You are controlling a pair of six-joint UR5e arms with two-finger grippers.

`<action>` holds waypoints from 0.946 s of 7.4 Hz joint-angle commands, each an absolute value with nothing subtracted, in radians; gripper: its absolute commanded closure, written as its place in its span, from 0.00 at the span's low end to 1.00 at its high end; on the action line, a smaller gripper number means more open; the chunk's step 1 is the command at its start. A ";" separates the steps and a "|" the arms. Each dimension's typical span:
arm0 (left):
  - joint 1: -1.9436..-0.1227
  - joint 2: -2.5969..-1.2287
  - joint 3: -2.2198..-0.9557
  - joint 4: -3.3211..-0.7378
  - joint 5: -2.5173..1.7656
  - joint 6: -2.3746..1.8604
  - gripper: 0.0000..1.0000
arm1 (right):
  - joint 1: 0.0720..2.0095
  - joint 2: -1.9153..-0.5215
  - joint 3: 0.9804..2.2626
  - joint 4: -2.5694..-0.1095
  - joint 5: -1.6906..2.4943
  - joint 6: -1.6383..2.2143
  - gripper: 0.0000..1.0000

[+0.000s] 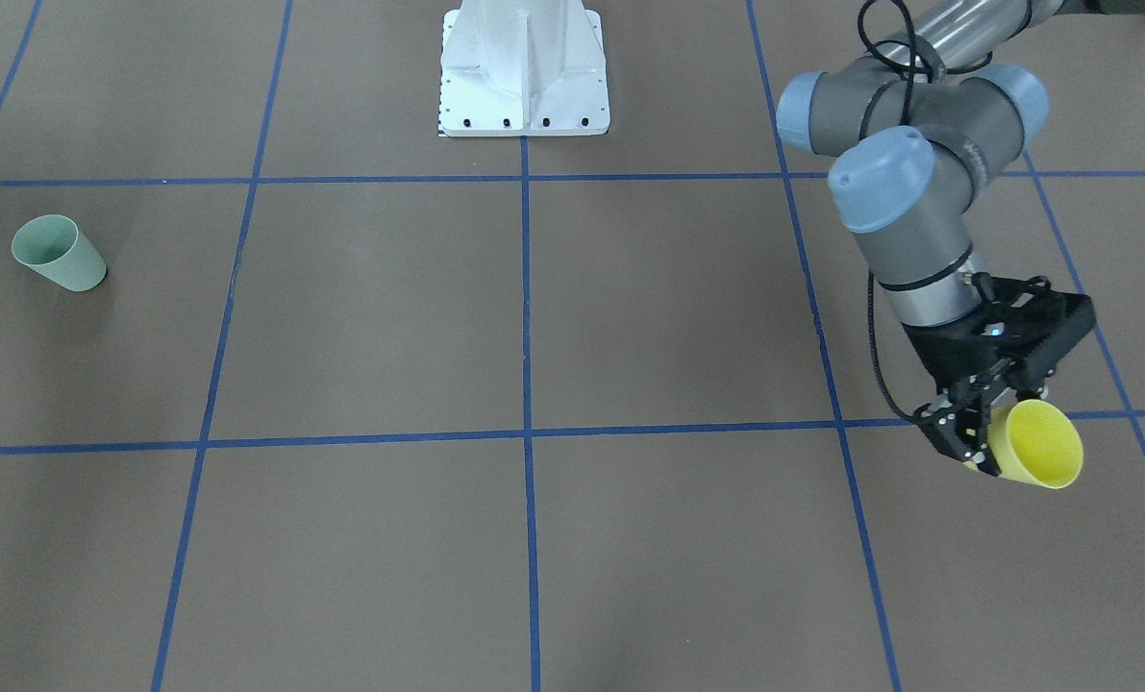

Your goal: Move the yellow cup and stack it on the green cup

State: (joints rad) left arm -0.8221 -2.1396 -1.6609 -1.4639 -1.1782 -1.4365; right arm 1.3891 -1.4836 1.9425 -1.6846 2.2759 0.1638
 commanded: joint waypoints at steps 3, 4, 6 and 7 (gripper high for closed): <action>-0.727 -2.197 -1.652 -1.990 -1.242 -1.026 0.84 | 1.355 -1.434 1.941 -1.684 2.330 0.166 0.01; -0.703 -2.222 -1.645 -2.087 -1.270 -0.969 0.88 | 1.314 -1.418 1.930 -1.651 2.329 0.167 0.01; -0.623 -2.310 -1.598 -2.166 -1.270 -0.963 0.88 | 1.243 -1.332 1.882 -1.571 2.329 0.260 0.01; -0.583 -2.321 -1.606 -2.221 -1.273 -0.962 0.93 | 1.192 -1.269 1.875 -1.554 2.327 0.347 0.01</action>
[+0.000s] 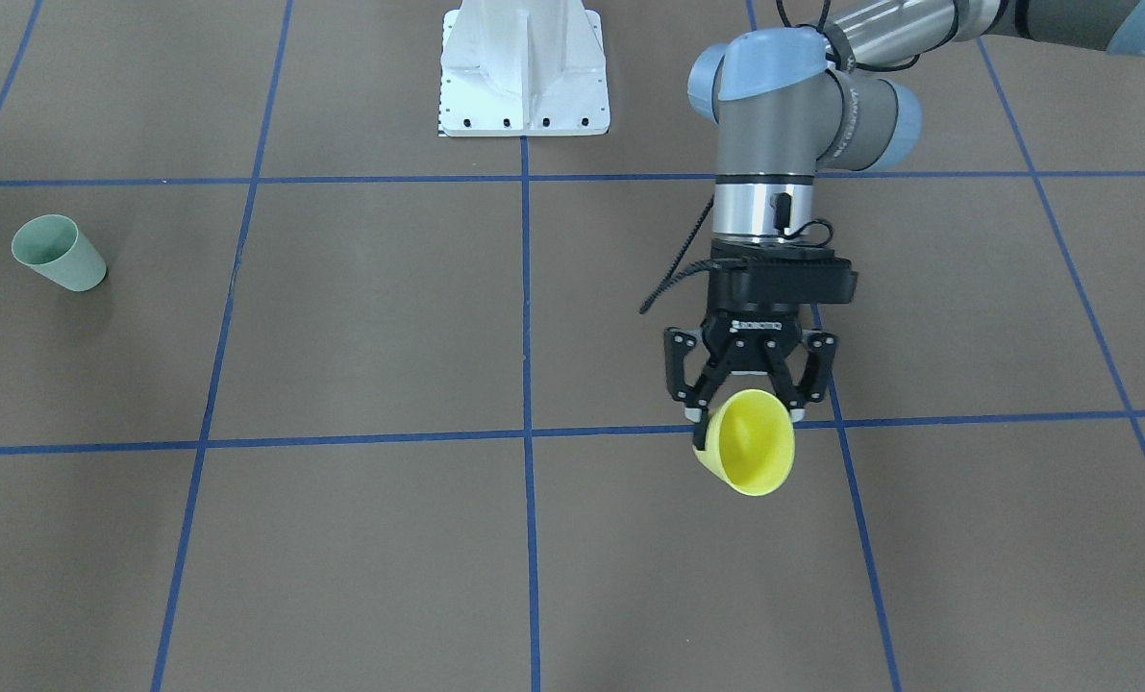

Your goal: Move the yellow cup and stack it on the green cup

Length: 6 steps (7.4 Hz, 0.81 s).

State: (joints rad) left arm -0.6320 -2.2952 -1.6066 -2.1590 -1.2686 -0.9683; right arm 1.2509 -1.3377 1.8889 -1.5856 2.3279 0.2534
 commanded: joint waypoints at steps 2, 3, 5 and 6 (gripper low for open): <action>-0.566 -2.319 -1.606 -2.253 -1.321 -0.893 0.97 | 1.114 -1.131 1.829 -1.551 2.310 0.405 0.01; -0.560 -2.319 -1.600 -2.279 -1.321 -0.840 0.92 | 1.100 -1.058 1.788 -1.551 2.301 0.473 0.01; -0.526 -2.309 -1.592 -2.363 -1.313 -0.677 0.92 | 1.077 -0.941 1.734 -1.555 2.307 0.630 0.01; -0.516 -2.289 -1.585 -2.423 -1.301 -0.613 0.92 | 1.063 -0.890 1.698 -1.554 2.313 0.682 0.01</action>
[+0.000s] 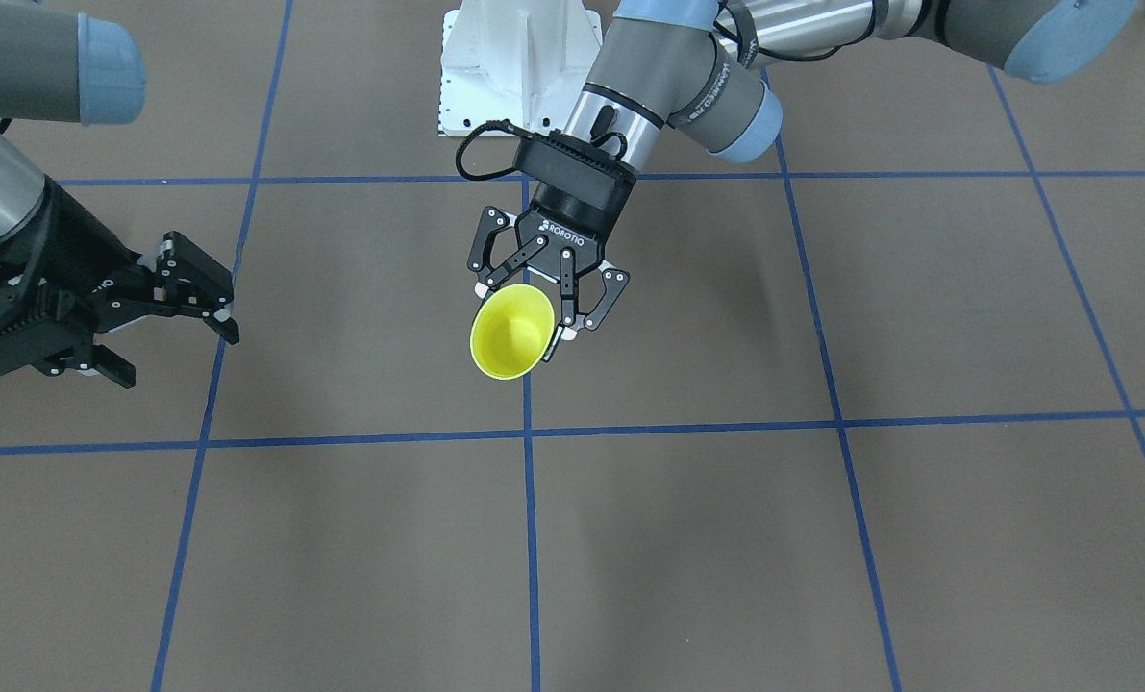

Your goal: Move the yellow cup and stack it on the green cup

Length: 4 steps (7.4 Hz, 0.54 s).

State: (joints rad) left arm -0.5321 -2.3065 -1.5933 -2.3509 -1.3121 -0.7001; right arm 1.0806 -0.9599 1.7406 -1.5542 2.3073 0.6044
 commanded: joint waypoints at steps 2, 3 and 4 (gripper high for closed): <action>-0.497 -2.293 -1.578 -2.468 -1.295 -0.495 0.87 | 1.054 -0.812 1.636 -1.554 2.383 0.762 0.02; -0.489 -2.305 -1.588 -2.470 -1.296 -0.491 0.87 | 1.033 -0.802 1.635 -1.551 2.394 0.782 0.02; -0.482 -2.306 -1.589 -2.476 -1.295 -0.486 0.72 | 1.017 -0.799 1.631 -1.507 2.395 0.787 0.02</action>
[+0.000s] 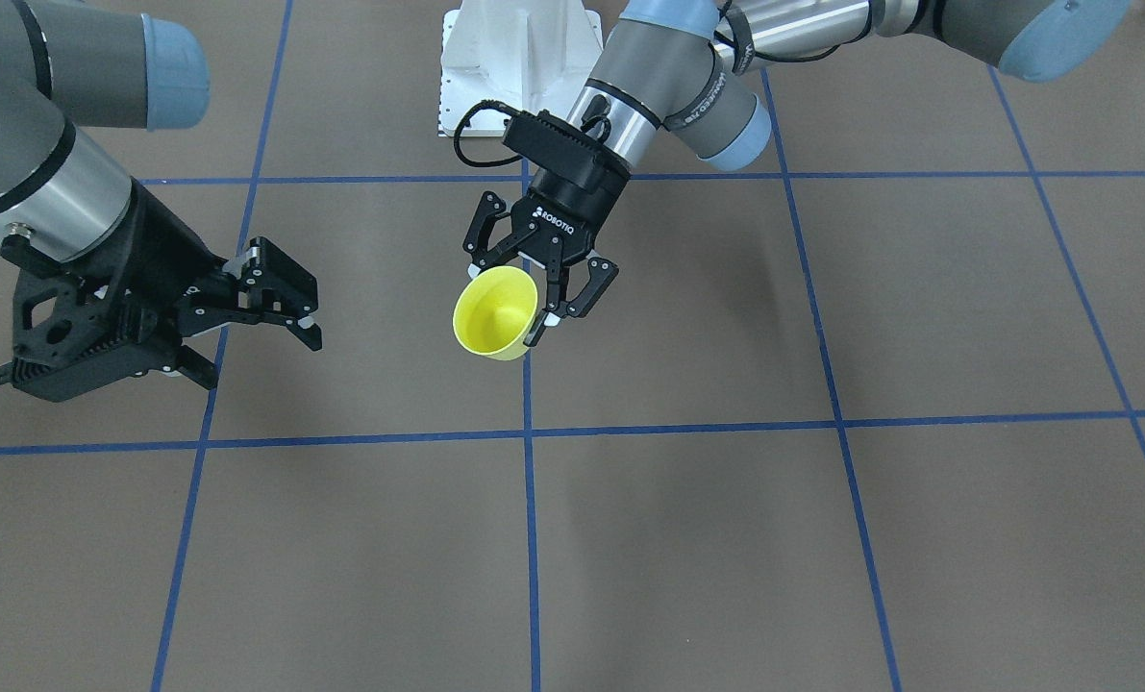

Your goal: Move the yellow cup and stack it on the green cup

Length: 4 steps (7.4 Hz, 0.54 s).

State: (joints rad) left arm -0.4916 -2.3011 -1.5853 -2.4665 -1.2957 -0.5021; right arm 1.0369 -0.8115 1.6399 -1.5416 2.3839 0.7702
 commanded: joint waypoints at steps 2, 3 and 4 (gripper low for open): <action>-0.482 -2.301 -1.591 -2.483 -1.295 -0.486 0.67 | 1.005 -0.767 1.594 -1.488 2.395 0.819 0.02; -0.480 -2.299 -1.591 -2.484 -1.295 -0.488 0.67 | 1.002 -0.738 1.573 -1.488 2.395 0.828 0.02; -0.480 -2.309 -1.592 -2.484 -1.295 -0.488 0.67 | 0.993 -0.720 1.545 -1.488 2.395 0.827 0.02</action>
